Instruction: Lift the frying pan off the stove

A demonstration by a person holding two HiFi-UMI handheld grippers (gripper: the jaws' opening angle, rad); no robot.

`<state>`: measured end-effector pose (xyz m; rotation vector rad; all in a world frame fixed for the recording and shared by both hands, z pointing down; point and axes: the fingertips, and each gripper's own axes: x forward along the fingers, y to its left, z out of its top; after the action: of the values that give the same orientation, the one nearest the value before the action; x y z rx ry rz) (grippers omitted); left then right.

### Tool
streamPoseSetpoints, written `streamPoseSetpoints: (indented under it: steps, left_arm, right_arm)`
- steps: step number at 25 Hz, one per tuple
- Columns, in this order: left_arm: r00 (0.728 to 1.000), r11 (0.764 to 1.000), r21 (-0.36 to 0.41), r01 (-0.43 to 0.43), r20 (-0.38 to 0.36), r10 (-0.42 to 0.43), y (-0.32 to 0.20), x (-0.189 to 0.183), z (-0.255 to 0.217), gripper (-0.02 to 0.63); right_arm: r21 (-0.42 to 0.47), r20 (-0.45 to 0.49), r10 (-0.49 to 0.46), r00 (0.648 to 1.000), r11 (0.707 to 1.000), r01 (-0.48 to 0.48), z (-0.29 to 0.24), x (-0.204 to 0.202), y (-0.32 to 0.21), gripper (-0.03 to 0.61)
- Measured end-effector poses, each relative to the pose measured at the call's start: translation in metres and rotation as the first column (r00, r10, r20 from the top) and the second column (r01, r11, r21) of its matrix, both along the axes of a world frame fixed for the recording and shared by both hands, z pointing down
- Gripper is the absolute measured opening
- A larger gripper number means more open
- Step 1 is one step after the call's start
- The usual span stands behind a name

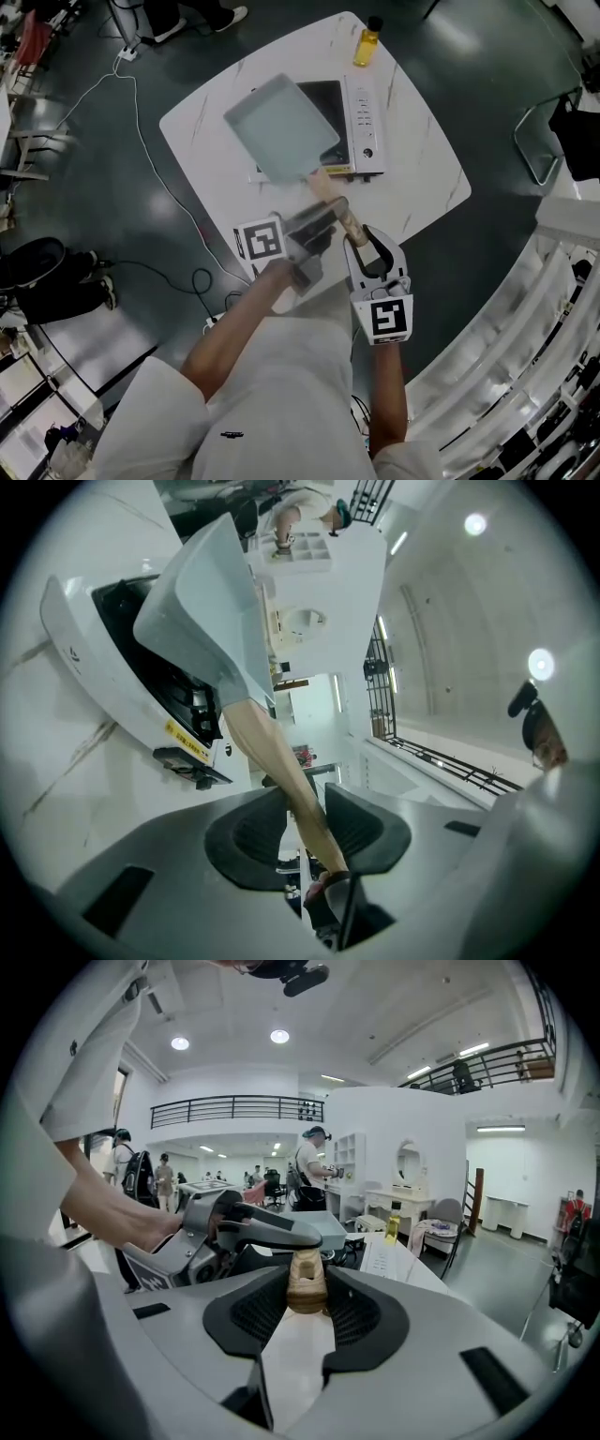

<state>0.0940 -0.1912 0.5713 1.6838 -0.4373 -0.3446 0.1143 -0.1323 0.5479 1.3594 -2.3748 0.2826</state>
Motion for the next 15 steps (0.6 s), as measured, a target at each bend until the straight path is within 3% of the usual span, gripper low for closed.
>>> streamPoseSetpoints:
  steps: [8, 15]
  left_arm:
    - [0.999, 0.995, 0.094, -0.024, 0.042, 0.02, 0.02, -0.007, -0.036, 0.123]
    - [0.999, 0.993, 0.12, -0.018, 0.045, 0.012, 0.041, -0.016, -0.07, 0.124]
  right_arm:
    - [0.054, 0.025, -0.003, 1.0, 0.999, 0.001, -0.031, -0.007, 0.021, 0.115]
    - [0.089, 0.029, -0.024, 0.999, 0.996, 0.021, -0.064, -0.015, 0.043, 0.115]
